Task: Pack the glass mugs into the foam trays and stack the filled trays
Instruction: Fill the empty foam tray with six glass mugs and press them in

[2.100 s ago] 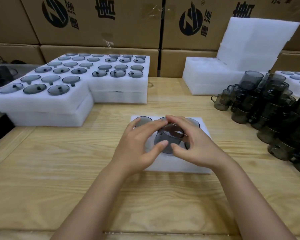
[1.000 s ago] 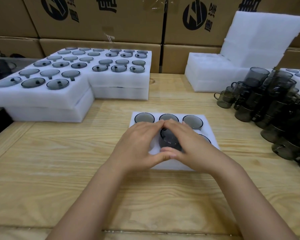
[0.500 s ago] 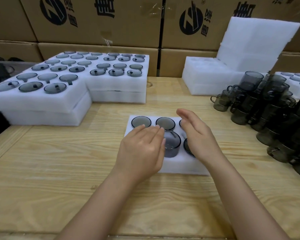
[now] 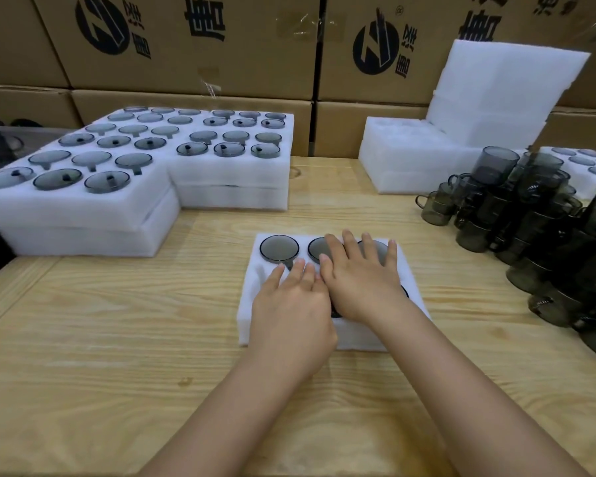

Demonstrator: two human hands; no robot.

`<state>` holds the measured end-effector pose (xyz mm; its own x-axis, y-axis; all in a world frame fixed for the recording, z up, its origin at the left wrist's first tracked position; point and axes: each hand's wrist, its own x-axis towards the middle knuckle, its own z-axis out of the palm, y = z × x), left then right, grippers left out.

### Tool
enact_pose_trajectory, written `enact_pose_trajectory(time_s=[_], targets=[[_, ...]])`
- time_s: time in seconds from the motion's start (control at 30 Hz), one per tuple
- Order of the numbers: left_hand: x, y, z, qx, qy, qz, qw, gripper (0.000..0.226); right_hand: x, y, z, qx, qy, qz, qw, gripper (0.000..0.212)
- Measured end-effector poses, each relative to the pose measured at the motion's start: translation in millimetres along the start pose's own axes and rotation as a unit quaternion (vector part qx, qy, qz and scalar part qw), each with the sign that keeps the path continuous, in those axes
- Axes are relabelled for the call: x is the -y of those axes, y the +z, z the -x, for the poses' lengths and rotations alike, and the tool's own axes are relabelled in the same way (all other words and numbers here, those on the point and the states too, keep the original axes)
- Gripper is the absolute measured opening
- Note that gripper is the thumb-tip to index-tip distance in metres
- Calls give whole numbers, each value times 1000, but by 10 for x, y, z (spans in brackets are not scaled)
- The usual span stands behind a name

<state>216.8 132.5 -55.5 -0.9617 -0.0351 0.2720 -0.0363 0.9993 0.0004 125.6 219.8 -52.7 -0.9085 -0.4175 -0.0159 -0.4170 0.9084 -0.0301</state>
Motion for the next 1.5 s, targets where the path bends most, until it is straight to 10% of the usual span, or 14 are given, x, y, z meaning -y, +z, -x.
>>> enact_pose_trajectory(time_s=[0.47,0.6,0.7,0.87,0.93,1.17,1.5], targets=[[-138,173,78,-128,20,55,990,50,-83,7,33,-28,-20,-181,983,57],[-108,189,77,-135,76,67,986,48,-216,-119,14,-152,-1,-365,919,45],[-76,278,30,-228,207,53,950,38,-615,-332,-199,-316,53,-185,929,38],[-307,467,57,-313,441,23,841,42,-1404,-772,-796,-259,192,83,943,42],[-351,492,31,-299,431,-27,851,63,-1684,-917,-979,-229,236,128,936,44],[-270,546,-56,-348,408,105,838,24,-2085,-1009,-1265,-126,282,198,930,33],[-273,526,-49,-344,412,124,835,15,-1851,-1037,-1209,-209,200,208,934,9]])
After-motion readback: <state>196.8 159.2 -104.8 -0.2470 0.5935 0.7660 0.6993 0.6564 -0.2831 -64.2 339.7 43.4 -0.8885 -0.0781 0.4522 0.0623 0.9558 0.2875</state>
